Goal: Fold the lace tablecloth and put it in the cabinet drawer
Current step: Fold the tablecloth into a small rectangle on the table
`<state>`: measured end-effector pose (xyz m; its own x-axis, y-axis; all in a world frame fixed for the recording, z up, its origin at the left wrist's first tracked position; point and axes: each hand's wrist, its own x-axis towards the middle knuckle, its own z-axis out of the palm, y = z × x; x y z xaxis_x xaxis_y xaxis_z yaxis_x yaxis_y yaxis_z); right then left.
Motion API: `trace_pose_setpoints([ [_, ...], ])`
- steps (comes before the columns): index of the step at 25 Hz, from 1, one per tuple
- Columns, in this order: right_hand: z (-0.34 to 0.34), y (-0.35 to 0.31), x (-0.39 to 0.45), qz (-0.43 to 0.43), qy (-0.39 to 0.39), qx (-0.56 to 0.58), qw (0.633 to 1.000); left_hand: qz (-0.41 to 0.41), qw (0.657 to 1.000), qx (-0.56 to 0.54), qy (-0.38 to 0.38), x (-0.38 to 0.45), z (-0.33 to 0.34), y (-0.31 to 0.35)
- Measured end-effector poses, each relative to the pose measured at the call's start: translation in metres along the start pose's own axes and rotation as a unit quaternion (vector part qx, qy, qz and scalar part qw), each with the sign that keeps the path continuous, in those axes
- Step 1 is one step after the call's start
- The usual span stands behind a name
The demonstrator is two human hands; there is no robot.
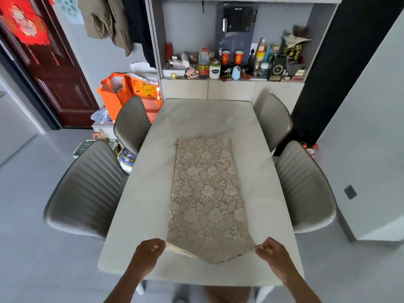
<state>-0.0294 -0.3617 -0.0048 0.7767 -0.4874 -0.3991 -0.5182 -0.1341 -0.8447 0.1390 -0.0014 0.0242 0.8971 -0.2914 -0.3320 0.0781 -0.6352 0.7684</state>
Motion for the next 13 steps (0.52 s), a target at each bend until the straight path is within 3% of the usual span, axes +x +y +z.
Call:
trace_pose_setpoints([
  [6, -0.004, 0.017, -0.013, 0.066, -0.168, -0.246, 0.952, -0.06, 0.987, 0.104, -0.105, -0.025, -0.001, -0.04],
  [9, 0.009, -0.001, 0.01, 0.092, -0.158, -0.281, 0.942, -0.108, 0.973, 0.111, -0.169, 0.002, 0.001, -0.03],
  [13, 0.046, -0.046, 0.082, 0.096, -0.13, -0.246, 0.956, -0.081, 0.983, 0.086, -0.141, 0.098, 0.006, 0.005],
])
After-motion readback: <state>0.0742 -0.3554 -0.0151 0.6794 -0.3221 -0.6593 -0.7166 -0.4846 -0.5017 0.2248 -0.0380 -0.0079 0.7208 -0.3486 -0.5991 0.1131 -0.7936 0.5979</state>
